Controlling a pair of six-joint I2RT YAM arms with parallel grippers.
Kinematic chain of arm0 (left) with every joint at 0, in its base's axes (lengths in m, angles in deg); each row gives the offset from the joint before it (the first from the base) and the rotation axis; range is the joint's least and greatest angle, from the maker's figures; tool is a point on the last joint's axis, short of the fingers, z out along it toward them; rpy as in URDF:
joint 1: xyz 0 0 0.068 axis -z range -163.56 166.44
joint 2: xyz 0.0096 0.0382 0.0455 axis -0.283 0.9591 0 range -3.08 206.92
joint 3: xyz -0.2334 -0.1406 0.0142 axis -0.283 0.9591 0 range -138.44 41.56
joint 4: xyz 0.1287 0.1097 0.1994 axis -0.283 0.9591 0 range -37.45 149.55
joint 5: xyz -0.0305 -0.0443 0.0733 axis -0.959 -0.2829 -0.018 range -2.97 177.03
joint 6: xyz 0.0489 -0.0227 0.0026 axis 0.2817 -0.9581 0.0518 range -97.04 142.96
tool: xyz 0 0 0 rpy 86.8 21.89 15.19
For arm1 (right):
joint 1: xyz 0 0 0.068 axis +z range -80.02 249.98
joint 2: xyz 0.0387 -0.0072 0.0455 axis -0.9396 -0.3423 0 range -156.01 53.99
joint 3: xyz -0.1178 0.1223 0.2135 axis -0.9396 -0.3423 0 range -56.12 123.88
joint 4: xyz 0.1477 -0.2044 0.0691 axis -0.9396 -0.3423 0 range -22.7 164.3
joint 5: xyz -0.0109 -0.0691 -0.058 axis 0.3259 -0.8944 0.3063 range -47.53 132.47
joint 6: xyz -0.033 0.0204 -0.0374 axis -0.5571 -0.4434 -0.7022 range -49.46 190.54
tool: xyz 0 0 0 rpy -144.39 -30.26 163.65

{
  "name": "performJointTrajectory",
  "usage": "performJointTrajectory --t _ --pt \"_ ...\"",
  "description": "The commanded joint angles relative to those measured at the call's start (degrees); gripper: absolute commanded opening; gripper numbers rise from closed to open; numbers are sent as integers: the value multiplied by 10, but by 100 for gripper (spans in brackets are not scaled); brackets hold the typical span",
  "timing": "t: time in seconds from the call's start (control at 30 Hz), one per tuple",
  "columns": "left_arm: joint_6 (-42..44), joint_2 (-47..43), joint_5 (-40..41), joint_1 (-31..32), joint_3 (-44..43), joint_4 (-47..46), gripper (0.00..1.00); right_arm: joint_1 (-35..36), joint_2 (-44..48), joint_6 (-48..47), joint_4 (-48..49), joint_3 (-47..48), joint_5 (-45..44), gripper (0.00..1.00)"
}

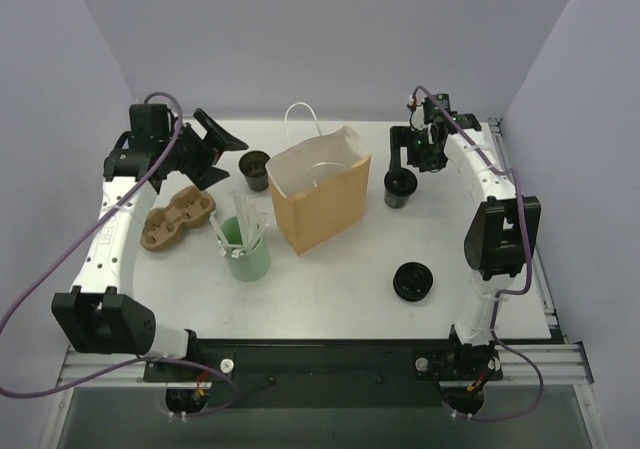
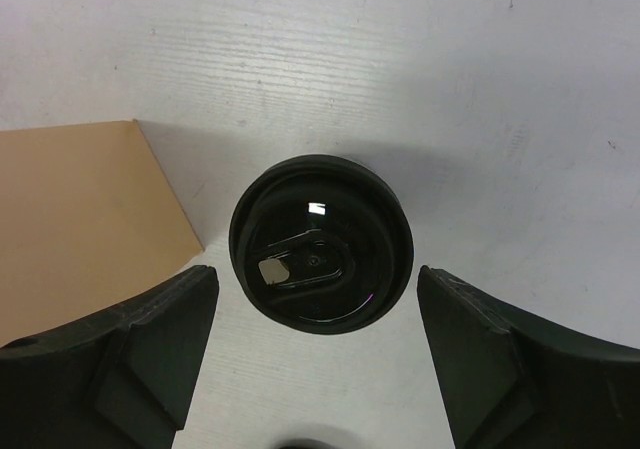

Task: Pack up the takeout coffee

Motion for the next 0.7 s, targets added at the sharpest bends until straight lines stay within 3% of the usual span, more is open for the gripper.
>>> performJointTrajectory --t 0.0,0.1,0.17,0.33,0.5,0.67 --pt "101 -19 120 -4 -123 113 97 1 -16 -15 -16 30 5 83" --pt "167 -6 207 10 -190 167 97 1 -15 -21 -20 24 -1 83" --pt "177 -14 206 9 -197 160 97 1 -14 -23 -20 20 -5 83" --pt "105 -80 116 -1 -87 37 97 2 -19 -41 -25 19 -26 82" --pt "110 -60 86 -3 -81 84 97 9 -30 -50 -29 26 -28 81" --pt "99 -73 53 -4 -58 62 97 25 -35 -51 -33 30 -35 81"
